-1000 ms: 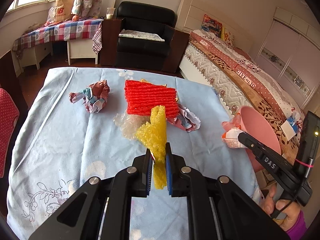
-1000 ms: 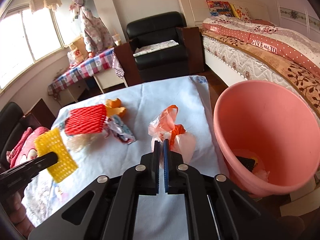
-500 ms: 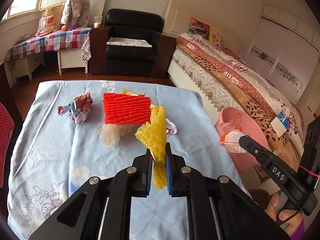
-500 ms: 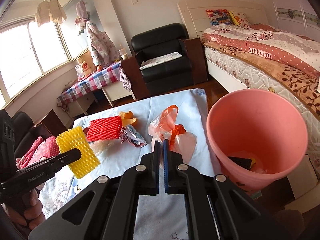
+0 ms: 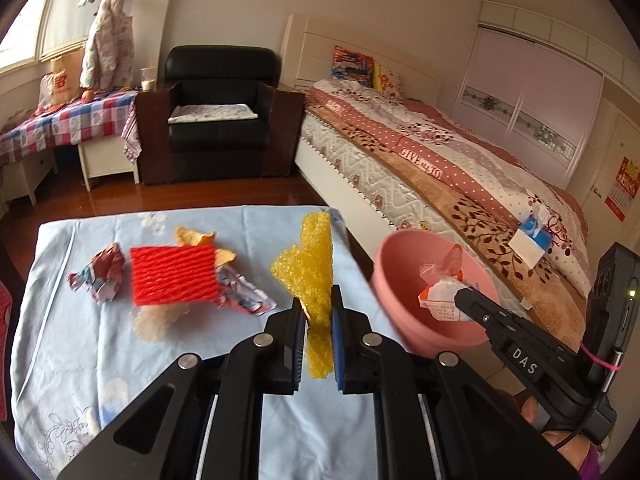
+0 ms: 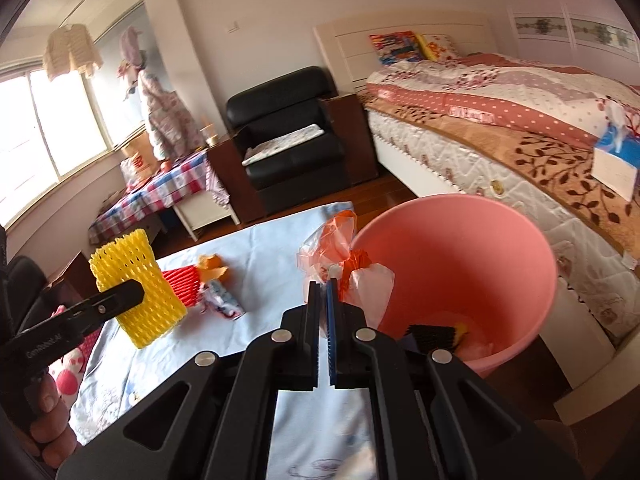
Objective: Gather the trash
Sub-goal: 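Carry the orange-white bag with the right tool while the left tool carries the yellow net over the bucket, then open both tools to drop the bag and yellow net into the pink bucket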
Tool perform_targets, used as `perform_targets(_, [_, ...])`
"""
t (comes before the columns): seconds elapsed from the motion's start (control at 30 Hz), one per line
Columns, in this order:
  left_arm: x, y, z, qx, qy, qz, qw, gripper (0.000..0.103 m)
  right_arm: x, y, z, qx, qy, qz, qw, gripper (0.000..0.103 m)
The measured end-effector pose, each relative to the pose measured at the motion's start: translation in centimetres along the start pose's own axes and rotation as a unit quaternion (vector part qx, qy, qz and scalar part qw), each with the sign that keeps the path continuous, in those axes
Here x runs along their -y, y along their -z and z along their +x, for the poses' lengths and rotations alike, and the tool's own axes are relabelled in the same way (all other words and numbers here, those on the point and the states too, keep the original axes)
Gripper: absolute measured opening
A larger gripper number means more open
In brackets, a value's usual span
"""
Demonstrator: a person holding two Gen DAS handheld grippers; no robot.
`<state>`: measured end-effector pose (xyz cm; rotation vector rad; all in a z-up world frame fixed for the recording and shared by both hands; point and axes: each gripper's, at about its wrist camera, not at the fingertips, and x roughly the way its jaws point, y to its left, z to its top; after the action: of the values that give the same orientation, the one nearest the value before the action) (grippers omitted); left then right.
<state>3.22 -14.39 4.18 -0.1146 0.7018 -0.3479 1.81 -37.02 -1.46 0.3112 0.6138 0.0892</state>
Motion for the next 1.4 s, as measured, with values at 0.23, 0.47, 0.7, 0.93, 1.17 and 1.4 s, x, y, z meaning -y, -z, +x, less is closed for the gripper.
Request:
perform_targets(0.23, [4.2, -1.1, 1.8, 0.005, 0.025, 0.033, 0.9991, 0.011, 3.1, -0.3, -0.2, 0.01, 0.033, 0.02, 0.999, 0.004])
perform_targets(0.47, [7.9, -1.7, 3.9, 0.0, 0.045, 0.058, 0.9973, 0.011, 5.9, -0.5, 0.2, 0.013, 0.057, 0.048, 0.997, 0.004])
perform_targets(0.7, [10.6, -1.7, 6.5, -0.018, 0.059, 0.074, 0.9954, 0.011, 8.2, -0.6, 0.5, 0.015, 0.068, 0.067, 0.995, 0.004])
perform_targets(0.93, [12.7, -0.9, 9.8, -0.04, 0.061, 0.096, 0.9927, 0.011, 10.0, -0.2, 1.2, 0.006, 0.077, 0.083, 0.994, 0.004])
perform_targets(1.17, [13.6, -0.2, 12.5, -0.059, 0.059, 0.106, 0.9909, 0.012, 11.0, 0.1, 1.8, 0.001, 0.077, 0.092, 0.993, 0.004])
perform_targets(1.4, [13.5, 0.6, 13.8, -0.072, 0.058, 0.102, 0.9905, 0.018, 11.4, 0.4, 2.3, -0.005, 0.078, 0.095, 0.992, 0.004])
